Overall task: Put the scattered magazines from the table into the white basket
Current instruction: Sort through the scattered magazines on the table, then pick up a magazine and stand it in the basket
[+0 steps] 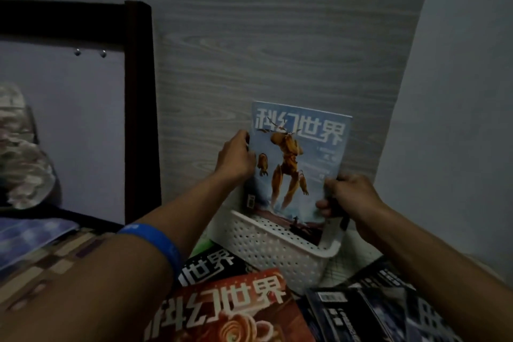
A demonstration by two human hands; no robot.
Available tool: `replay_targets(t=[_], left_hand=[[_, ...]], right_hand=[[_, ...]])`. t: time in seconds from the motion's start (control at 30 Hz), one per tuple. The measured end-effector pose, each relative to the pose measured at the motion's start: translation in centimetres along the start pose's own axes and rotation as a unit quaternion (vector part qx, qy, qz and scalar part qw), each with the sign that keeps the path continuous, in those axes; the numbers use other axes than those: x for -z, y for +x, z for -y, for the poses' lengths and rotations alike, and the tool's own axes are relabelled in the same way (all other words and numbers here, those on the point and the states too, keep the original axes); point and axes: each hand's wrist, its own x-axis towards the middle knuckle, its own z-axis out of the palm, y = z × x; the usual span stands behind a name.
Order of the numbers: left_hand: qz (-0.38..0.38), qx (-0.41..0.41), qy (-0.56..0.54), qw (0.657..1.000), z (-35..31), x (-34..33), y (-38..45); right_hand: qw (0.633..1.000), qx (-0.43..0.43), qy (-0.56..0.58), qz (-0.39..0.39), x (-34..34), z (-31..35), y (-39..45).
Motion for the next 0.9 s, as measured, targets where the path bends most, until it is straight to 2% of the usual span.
replay_targets(t=[0.07, 0.2, 0.3, 0.33, 0.4, 0.43, 0.47, 0.5, 0.53, 0.57, 0.6, 0.63, 0.67, 0.7, 0.73, 0.8, 0.87, 0.9], left_hand=[[0.013, 0.037, -0.029, 0.999, 0.3, -0.3, -0.4], [0.015, 0.031, -0.017, 0.999, 0.3, 0.5, -3.1], [-0.001, 0.007, 0.002, 1.0, -0.1, 1.4, -8.0], [-0.007, -0.017, 0.018, 1.0, -0.6, 1.5, -10.3], [-0.039, -0.127, 0.061, 0.989, -2.0, 1.4, -14.9], [-0.054, -0.181, 0.071, 0.979, -3.0, 1.3, -17.0], [-0.046, -0.214, 0.06, 0.974, -4.2, 1.2, -19.0], [0.0, -0.218, 0.038, 0.975, -5.7, 1.3, -20.7], [0.078, -0.21, 0.02, 0.974, -7.1, 1.3, -22.3], [0.182, -0.199, 0.021, 0.963, -8.2, 1.2, -23.8], [0.287, -0.196, 0.053, 0.936, -9.1, 0.8, -25.0], [0.37, -0.203, 0.115, 0.9, -10.0, 0.3, -26.2], [0.414, -0.215, 0.191, 0.864, -10.5, -0.4, -27.3], [0.422, -0.225, 0.263, 0.838, -10.8, -1.1, -28.3], [0.406, -0.231, 0.307, 0.829, -11.1, -1.7, -29.1], [0.358, -0.225, 0.31, 0.851, -10.9, -2.5, -30.3], [0.321, -0.193, 0.232, 0.898, -10.2, -2.7, -31.3], [0.315, -0.161, 0.159, 0.922, -9.8, -2.4, -31.8]], right_hand=[[0.999, -0.018, 0.047, -0.013, 0.3, 0.3, 0.0], [0.997, -0.023, 0.035, -0.058, 2.4, 0.2, -2.0], [0.999, -0.016, 0.019, -0.027, 5.0, -0.4, -6.5], [1.0, -0.02, 0.01, -0.017, 6.0, -1.2, -8.3], [0.999, 0.019, -0.043, -0.016, 9.0, -3.1, -12.0], [0.99, 0.07, -0.118, -0.019, 10.7, -4.0, -13.5], [0.964, 0.128, -0.232, -0.013, 12.8, -4.7, -14.9], [0.921, 0.169, -0.351, 0.007, 14.9, -5.1, -15.9], [0.881, 0.177, -0.437, 0.042, 16.8, -5.5, -16.6], [0.854, 0.151, -0.491, 0.084, 18.4, -5.7, -17.2], [0.837, 0.108, -0.521, 0.127, 19.4, -5.9, -17.6], [0.834, 0.064, -0.526, 0.157, 20.1, -6.1, -18.0], [0.84, 0.034, -0.515, 0.168, 20.5, -6.2, -18.1], [0.85, 0.021, -0.5, 0.162, 20.6, -6.4, -18.2], [0.86, 0.021, -0.488, 0.145, 20.8, -6.6, -18.2], [0.868, 0.025, -0.484, 0.108, 20.9, -6.7, -18.1], [0.882, 0.045, -0.463, 0.078, 21.1, -6.6, -18.8], [0.894, 0.061, -0.439, 0.069, 21.1, -6.5, -19.3]])
